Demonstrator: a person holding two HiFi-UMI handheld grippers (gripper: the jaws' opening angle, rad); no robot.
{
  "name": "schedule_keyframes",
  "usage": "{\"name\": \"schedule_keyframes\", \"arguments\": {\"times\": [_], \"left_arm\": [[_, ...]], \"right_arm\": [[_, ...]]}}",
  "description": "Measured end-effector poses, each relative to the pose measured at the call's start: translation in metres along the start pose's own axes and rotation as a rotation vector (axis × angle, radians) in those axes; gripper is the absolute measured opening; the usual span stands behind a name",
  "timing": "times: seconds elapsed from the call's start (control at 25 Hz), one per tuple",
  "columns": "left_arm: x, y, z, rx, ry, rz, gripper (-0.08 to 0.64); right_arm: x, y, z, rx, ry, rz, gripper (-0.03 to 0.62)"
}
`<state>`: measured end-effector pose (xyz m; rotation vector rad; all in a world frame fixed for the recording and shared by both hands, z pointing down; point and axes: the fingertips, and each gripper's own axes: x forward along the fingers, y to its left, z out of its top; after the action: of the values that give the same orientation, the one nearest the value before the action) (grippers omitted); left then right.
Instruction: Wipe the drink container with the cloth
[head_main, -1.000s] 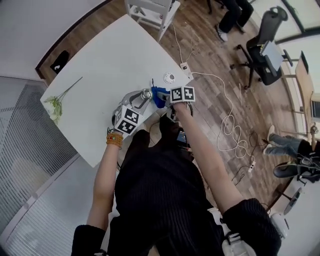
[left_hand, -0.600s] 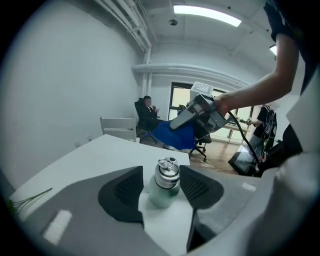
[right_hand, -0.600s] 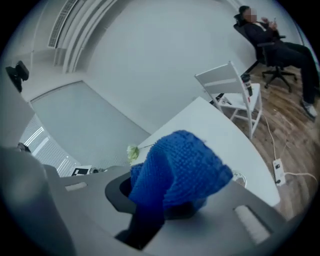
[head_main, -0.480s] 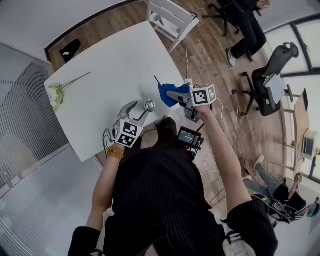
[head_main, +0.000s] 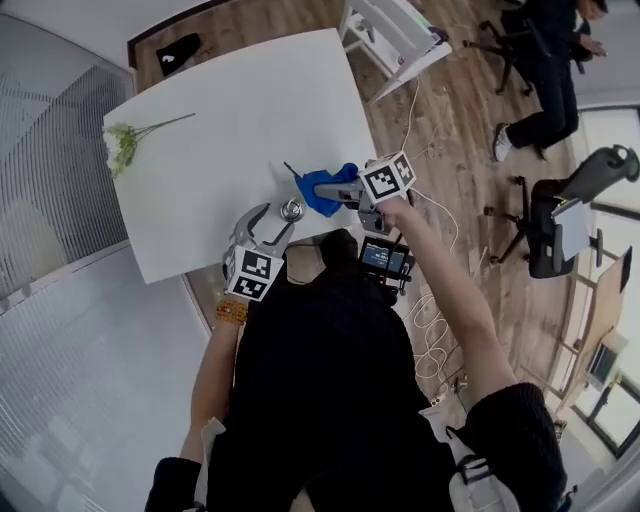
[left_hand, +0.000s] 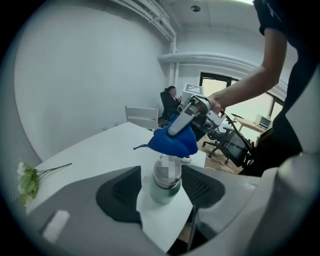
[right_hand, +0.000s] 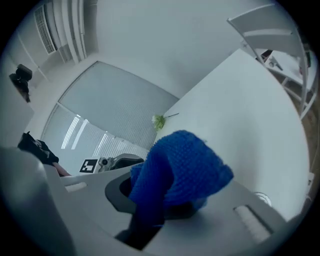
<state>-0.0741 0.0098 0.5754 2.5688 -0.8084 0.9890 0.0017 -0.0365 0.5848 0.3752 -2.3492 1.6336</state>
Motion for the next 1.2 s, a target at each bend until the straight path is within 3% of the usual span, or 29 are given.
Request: {"name": "schedule_keyframes", "arguments": {"times": [0.2,0.52,0.76,1.2], "left_arm": [[0.009,-0.011,0.003,0.000,0.060,0.058,0.251],[0.030,-0.017,-0.004,-0.041,0.126,0.116,0.233],[0.031,-0.015,-0.007,-0.038,0.136,0.108,0.233],[0.035,-0.015,-0.008,0.010,0.189,0.104,0.236]], "right_arm": [[0.020,0.011,0.000,-0.047,0.113,0.122,0.093],[0.036,0.009,-0.005,-0.078,0.269,0.178,0.092],[0.045,0.006,-0.007,-0.087,0.327,0.184,0.092],[0.056,-0.015,-0.014,-0.123,0.381,0.103,0.080]]}}
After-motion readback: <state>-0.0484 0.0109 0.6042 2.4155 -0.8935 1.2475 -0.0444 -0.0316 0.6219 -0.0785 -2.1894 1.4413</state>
